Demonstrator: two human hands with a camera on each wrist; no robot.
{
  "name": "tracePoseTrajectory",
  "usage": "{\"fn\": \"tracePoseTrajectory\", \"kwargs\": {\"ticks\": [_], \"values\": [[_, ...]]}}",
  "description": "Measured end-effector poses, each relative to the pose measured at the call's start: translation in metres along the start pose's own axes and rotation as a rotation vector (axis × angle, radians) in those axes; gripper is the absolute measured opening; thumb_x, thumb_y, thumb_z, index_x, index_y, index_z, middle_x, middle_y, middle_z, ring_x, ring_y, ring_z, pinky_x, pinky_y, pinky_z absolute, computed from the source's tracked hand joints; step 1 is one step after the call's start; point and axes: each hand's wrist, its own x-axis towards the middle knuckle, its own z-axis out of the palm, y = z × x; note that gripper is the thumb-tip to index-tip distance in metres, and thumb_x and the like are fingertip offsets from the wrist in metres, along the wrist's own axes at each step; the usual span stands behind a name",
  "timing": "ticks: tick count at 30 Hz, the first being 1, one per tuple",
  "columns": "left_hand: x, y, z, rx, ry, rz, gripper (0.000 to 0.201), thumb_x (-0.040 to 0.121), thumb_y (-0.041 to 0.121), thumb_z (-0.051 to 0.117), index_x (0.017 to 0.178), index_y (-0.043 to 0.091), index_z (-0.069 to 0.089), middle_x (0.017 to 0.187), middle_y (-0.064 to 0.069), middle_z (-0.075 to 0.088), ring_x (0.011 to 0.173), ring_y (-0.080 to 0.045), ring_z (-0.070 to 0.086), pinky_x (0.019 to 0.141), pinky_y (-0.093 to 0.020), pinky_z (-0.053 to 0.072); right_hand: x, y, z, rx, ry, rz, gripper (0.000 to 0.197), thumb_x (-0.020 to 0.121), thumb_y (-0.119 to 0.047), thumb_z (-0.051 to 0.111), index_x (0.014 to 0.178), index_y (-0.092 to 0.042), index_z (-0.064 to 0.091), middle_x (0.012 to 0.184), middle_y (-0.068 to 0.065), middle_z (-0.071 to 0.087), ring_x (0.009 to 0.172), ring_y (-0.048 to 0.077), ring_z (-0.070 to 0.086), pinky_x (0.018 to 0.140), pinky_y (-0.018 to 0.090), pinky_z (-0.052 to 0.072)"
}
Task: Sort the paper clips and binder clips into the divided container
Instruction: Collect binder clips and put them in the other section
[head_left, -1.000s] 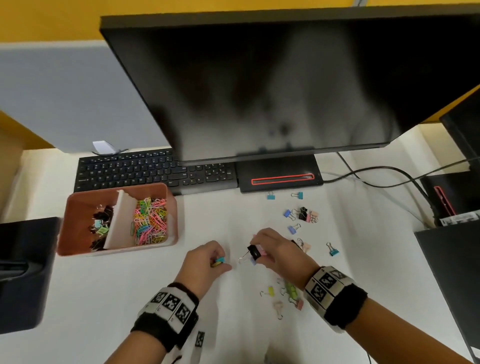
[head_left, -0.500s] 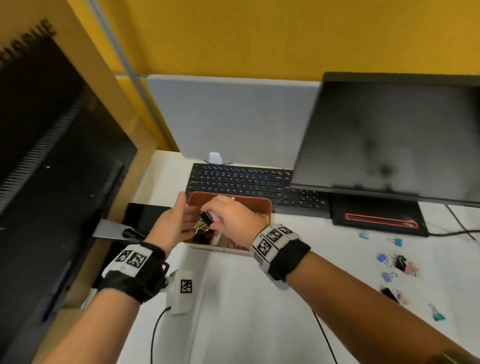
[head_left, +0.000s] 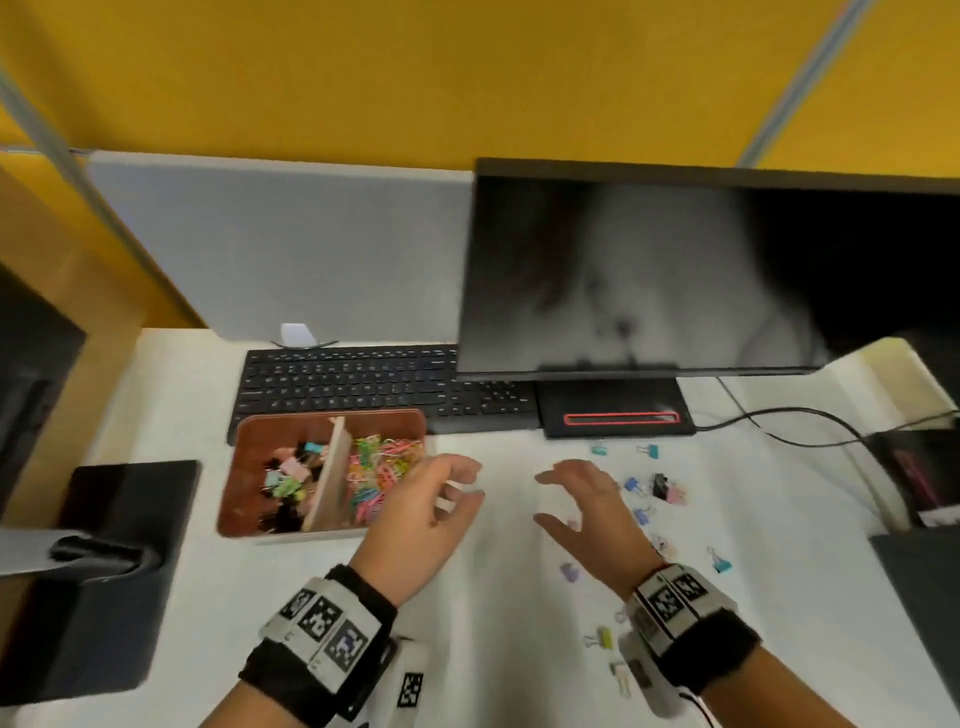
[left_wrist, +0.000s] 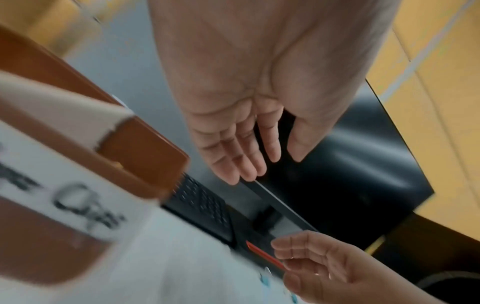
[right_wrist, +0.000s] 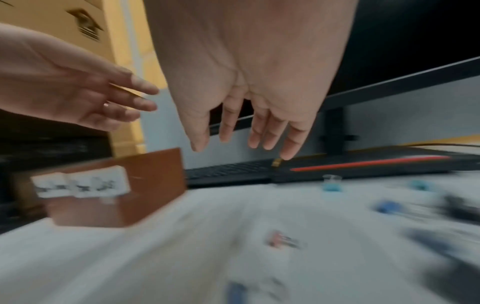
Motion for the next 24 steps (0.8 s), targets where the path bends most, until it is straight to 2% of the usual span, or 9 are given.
{"fn": "tracePoseTrajectory", "kwargs": {"ticks": [3,5,8,11,14,17,20,22,24], "values": [[0.015,0.001,0.057,0.121,-0.154,0.038,0.031,0.084,0.026,0.062,0.111,0.036,0.05,0.115,0.014,0.047,0.098,0.0,0.051,0.082,-0.015,0.045,-0.02,0.06,-0.028,-0.016,0.033,0.202,0.057,0.074,-0.037,0.074,0.125,-0.026,0.051,0.129,-0.001,0.048,0.123,0.02,0.044,0.105,0.031,0.031],[0.025,-0.001,0.093,0.221,-0.276,0.044,0.045,0.081,0.03,0.063,0.121,0.037,0.044,0.126,0.012,0.037,0.113,-0.008,0.044,0.097,-0.017,0.036,-0.023,0.091,-0.046,-0.03,0.011,0.284,0.068,0.07,-0.04,0.077,0.129,-0.026,0.045,0.134,-0.001,0.045,0.125,0.021,0.042,0.106,0.033,0.029],[0.033,-0.012,0.137,0.395,-0.452,0.002,0.063,0.078,0.03,0.064,0.133,0.037,0.034,0.145,0.008,0.016,0.128,-0.017,0.028,0.104,-0.02,0.024,-0.012,0.121,-0.066,-0.039,-0.071,0.374,0.081,0.068,-0.045,0.077,0.136,-0.029,0.037,0.148,0.002,0.031,0.136,0.025,0.029,0.112,0.037,0.02],[0.035,-0.023,0.163,0.525,-0.566,-0.035,0.074,0.075,0.027,0.066,0.138,0.036,0.027,0.151,0.008,0.004,0.131,-0.02,0.021,0.109,-0.029,0.029,0.005,0.137,-0.073,-0.026,-0.152,0.382,0.089,0.062,-0.045,0.081,0.137,-0.031,0.035,0.153,0.002,0.021,0.138,0.028,0.023,0.113,0.041,0.021],[0.036,-0.034,0.175,0.58,-0.557,-0.072,0.073,0.076,0.022,0.063,0.139,0.03,0.028,0.149,0.005,0.011,0.124,-0.019,0.029,0.104,-0.031,0.037,0.019,0.142,-0.069,-0.081,-0.253,0.334,0.091,0.062,-0.045,0.08,0.139,-0.032,0.033,0.154,-0.001,0.019,0.136,0.029,0.024,0.11,0.043,0.029],[0.038,-0.043,0.177,0.492,-0.507,-0.072,0.057,0.083,0.016,0.059,0.135,0.024,0.038,0.141,0.007,0.026,0.113,-0.014,0.041,0.099,-0.026,0.041,0.026,0.143,-0.058,-0.128,-0.281,0.273,0.079,0.068,-0.038,0.077,0.137,-0.031,0.039,0.148,-0.002,0.025,0.129,0.028,0.029,0.106,0.04,0.036],[0.038,-0.049,0.175,0.448,-0.413,-0.039,0.038,0.084,0.014,0.06,0.12,0.023,0.054,0.116,0.01,0.044,0.097,-0.013,0.051,0.09,-0.021,0.045,0.026,0.141,-0.047,-0.039,-0.234,0.234,0.052,0.077,-0.024,0.071,0.126,-0.025,0.055,0.135,0.001,0.039,0.116,0.025,0.039,0.098,0.03,0.038],[0.037,-0.052,0.175,0.407,-0.372,-0.054,0.031,0.082,0.013,0.061,0.111,0.024,0.059,0.104,0.014,0.045,0.088,-0.009,0.05,0.08,-0.008,0.04,0.021,0.136,-0.04,-0.016,-0.204,0.198,0.033,0.081,-0.019,0.066,0.114,-0.021,0.063,0.12,0.004,0.05,0.105,0.023,0.046,0.089,0.025,0.038],[0.036,-0.054,0.175,0.393,-0.347,-0.09,0.028,0.081,0.015,0.062,0.107,0.024,0.059,0.101,0.014,0.045,0.082,-0.006,0.049,0.074,-0.003,0.036,0.017,0.131,-0.036,0.01,-0.179,0.182,0.024,0.082,-0.018,0.064,0.106,-0.019,0.066,0.108,0.003,0.055,0.097,0.021,0.048,0.083,0.023,0.037]]}}
